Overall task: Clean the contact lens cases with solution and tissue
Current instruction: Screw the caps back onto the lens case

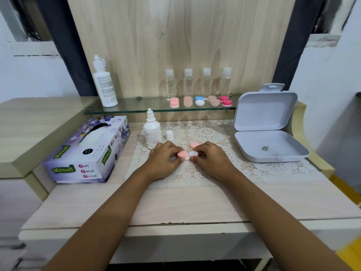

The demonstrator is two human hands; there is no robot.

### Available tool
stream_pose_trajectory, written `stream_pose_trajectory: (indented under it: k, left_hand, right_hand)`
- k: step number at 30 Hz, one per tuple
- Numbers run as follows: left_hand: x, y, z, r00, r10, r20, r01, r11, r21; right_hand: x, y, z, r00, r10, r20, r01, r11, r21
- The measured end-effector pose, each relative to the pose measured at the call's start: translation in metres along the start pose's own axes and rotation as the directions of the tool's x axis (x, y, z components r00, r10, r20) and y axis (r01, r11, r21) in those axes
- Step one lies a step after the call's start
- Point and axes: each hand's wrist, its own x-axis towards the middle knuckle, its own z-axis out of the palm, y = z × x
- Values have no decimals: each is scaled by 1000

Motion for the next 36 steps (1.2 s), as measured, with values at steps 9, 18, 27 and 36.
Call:
stream_pose_trajectory:
  k: [9, 18, 27, 36]
  left_hand:
    - [-1, 2, 1, 1000, -24, -19, 25, 999, 26]
    - [-3, 3, 0, 999, -22, -29, 23, 1000, 22]
    - [-2, 1, 1, 1000, -18, -25, 18, 1000, 15]
    - [-3, 2, 0, 1000, -20, -20, 20, 1000, 24]
  right_hand:
    - [8, 4, -14, 998, 63, -19, -61, 993, 105]
    - [34, 10, -22, 983, -82, 164, 104, 986, -128]
    - [36, 12, -20, 974, -152, 167, 166, 983, -75]
    - [15, 3, -29, 991, -97, 91, 82, 984, 160]
